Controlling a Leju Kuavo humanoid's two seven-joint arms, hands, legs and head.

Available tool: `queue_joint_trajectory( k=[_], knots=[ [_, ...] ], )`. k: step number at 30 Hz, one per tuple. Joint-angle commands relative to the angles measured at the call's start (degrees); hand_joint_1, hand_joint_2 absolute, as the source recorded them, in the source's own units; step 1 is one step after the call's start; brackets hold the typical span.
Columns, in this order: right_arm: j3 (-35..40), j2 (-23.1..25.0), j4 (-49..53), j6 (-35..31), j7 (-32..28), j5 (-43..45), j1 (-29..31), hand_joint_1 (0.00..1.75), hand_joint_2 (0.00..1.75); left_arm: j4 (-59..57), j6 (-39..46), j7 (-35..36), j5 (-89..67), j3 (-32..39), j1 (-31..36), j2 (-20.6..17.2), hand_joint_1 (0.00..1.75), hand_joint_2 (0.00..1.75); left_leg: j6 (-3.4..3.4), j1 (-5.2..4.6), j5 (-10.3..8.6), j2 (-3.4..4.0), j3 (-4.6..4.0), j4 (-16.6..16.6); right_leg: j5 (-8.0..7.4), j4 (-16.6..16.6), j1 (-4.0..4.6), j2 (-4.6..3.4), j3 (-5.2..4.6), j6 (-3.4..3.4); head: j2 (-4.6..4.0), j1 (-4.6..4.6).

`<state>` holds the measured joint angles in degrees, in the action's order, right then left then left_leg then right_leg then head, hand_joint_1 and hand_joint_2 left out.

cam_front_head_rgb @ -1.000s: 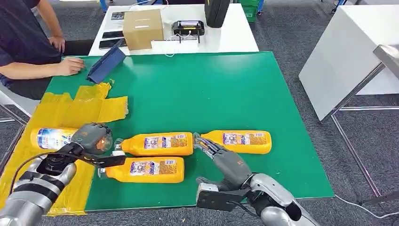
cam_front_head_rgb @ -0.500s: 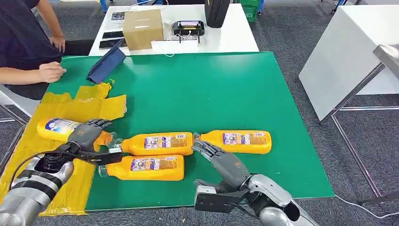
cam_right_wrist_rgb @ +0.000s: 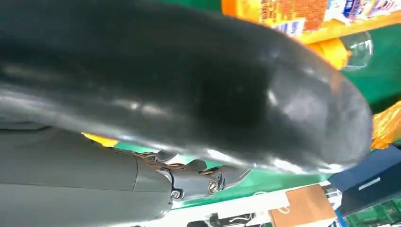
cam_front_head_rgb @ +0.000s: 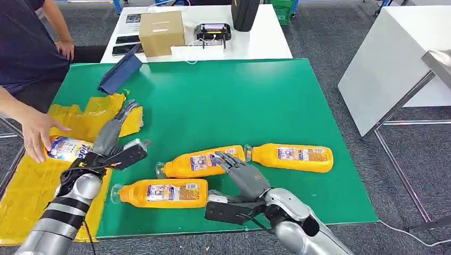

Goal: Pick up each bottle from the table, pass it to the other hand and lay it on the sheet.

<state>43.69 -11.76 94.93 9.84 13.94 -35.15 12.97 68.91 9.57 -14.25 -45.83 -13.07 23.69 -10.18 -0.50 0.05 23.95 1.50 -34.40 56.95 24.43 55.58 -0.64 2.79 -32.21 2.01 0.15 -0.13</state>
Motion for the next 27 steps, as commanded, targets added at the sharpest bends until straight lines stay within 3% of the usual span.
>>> queue_joint_trajectory(
  k=[1, 9, 12, 13, 18, 25, 27],
  knots=[
    [1.21, 1.78, -6.94, 0.40, 0.25, 0.04, 3.57, 0.00, 0.00, 2.04, -0.70, -0.16, 0.40, 3.98, 0.01, 3.38, 0.00, 0.00, 0.04, 0.06, 0.06, -0.05, 0.12, -0.01, 0.04, -0.04, 0.04, -0.20, 0.14, -0.06, 0.00, 0.02],
    [1.21, 1.78, -6.94, 0.40, 0.25, 0.04, 3.57, 0.00, 0.00, 2.04, -0.70, -0.16, 0.40, 3.98, 0.01, 3.38, 0.00, 0.00, 0.03, 0.05, 0.05, -0.07, 0.10, 0.01, 0.04, -0.01, 0.01, -0.24, 0.14, -0.06, 0.00, 0.02],
    [2.22, 5.58, -13.79, 1.62, 1.35, -0.90, 8.71, 0.00, 0.00, 5.22, -7.60, -1.77, 15.54, 9.30, 0.19, 8.21, 0.00, 0.00, 0.04, 0.05, 0.04, -0.02, 0.04, 0.02, 0.01, 0.01, 0.02, -0.26, 0.06, -0.06, 0.00, 0.02],
    [2.54, 8.09, -18.37, 1.84, 1.40, -1.12, 11.53, 0.00, 1.75, 7.02, -10.46, -0.29, 21.60, 11.12, 0.28, 10.20, 0.00, 0.00, 0.03, 0.04, 0.02, 0.03, -0.04, 0.04, -0.02, 0.03, 0.02, -0.26, -0.03, -0.05, 0.00, 0.02],
    [4.80, 17.13, -33.34, 1.92, 0.88, -2.13, 20.20, 0.00, 1.75, 11.89, -12.54, 1.67, 34.54, 11.79, -0.11, 11.85, 0.00, 0.00, 0.02, 0.08, -0.01, 0.20, -0.01, 0.07, -0.06, 0.06, 0.06, -0.46, -0.06, -0.08, 0.00, 0.02],
    [7.39, 24.10, -42.76, 3.25, 0.12, 1.86, 25.01, 0.00, 1.75, 14.19, -12.38, 0.66, 37.33, 9.19, -1.26, 11.77, 0.00, 0.00, 0.08, 0.09, 0.06, 0.12, 0.19, 0.03, 0.06, 0.12, 0.05, -0.54, 0.13, -0.11, 0.00, 0.02],
    [7.90, 25.13, -44.68, 3.02, 0.04, 2.28, 25.70, 0.00, 1.75, 14.20, -12.51, 0.68, 38.10, 8.72, -0.86, 11.92, 0.00, 0.00, 0.02, 0.04, -0.05, 0.06, 0.01, 0.00, 0.00, 0.10, 0.02, -0.24, -0.02, -0.03, 0.00, 0.00]
  ],
)
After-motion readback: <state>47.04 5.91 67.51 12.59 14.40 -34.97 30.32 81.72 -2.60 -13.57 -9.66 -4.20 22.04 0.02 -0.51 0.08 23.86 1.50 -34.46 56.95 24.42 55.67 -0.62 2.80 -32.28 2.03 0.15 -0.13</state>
